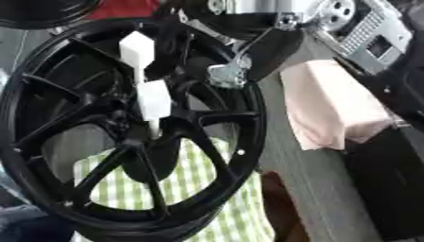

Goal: Pull the pin out of the wheel hub.

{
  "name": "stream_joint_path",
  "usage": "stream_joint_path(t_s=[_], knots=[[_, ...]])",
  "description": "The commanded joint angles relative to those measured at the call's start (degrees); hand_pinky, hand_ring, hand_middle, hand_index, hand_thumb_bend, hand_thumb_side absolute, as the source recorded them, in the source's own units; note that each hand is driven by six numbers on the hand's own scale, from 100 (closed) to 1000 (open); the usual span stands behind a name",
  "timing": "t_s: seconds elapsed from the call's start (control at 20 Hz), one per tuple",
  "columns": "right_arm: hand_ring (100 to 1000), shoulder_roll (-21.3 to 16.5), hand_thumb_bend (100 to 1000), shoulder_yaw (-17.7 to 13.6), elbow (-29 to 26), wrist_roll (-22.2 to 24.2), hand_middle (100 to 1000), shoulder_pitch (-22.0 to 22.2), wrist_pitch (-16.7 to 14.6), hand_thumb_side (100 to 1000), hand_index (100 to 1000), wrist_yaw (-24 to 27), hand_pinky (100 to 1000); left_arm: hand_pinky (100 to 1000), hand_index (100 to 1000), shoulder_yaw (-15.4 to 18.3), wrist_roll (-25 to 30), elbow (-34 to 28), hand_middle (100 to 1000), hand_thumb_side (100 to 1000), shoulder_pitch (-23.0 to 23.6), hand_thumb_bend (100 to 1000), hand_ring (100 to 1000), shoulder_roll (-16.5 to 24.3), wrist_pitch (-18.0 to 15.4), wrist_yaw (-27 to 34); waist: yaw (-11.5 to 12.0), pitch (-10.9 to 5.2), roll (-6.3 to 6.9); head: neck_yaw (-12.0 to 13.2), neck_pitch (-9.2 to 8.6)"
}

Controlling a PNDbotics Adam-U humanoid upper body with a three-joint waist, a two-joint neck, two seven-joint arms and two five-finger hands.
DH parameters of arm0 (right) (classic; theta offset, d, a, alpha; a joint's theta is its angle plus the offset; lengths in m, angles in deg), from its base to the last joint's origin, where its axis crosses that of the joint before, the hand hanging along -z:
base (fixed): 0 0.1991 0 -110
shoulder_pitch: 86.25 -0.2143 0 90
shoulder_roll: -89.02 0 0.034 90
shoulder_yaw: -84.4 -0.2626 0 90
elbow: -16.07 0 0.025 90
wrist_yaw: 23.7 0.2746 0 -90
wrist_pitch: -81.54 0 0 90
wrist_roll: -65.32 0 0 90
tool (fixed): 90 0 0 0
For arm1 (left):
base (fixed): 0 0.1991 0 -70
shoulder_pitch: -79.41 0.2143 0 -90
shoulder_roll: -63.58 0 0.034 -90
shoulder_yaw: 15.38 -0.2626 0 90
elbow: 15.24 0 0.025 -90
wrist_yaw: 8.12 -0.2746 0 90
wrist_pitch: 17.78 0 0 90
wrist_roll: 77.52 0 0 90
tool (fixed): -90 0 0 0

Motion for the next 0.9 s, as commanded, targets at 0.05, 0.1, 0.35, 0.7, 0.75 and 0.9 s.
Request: stream_joint_path(t_s=[0.05,0.1,0.35,0.7,0.75,0.9], knots=[[993,-0.81,100,-0.24,-0.69,1.12,732,-0.91,0.52,608,843,-1.42,894,901,798,0.25,-0.14,-1.10,623,711,-0.15,192,744,0.64,0.09,-0.56,-0.18,-0.50,0.14,0.09,0.31],[989,-0.79,100,-0.14,-0.69,1.32,734,-0.97,0.67,601,846,-1.96,890,901,798,0.24,-0.15,-1.10,623,712,-0.15,192,744,0.64,0.11,-0.60,-0.27,-0.46,0.08,0.10,0.31],[910,-0.95,100,0.31,-0.69,2.28,758,-1.19,0.73,579,867,-6.34,852,901,798,0.14,-0.15,-1.10,623,713,-0.06,192,744,0.63,0.31,-0.73,-0.79,-0.44,-0.25,0.30,0.31],[968,0.49,100,1.90,-0.69,2.74,789,-0.28,0.36,591,871,-13.46,873,902,798,-0.01,-0.05,-1.10,623,715,-0.08,191,744,0.50,0.56,-0.69,-1.05,-0.36,-0.61,0.37,0.31],[963,0.74,100,2.15,-0.69,2.70,789,-0.28,0.30,595,872,-14.22,871,902,798,-0.01,-0.06,-1.10,623,716,-0.06,191,744,0.48,0.56,-0.70,-1.06,-0.33,-0.63,0.38,0.31],[952,1.50,100,2.66,-0.69,2.65,786,-0.55,0.33,602,871,-15.33,867,903,798,0.06,-0.15,-1.10,622,717,0.04,190,744,0.45,0.61,-0.79,-1.28,-0.23,-0.70,0.58,0.31]])
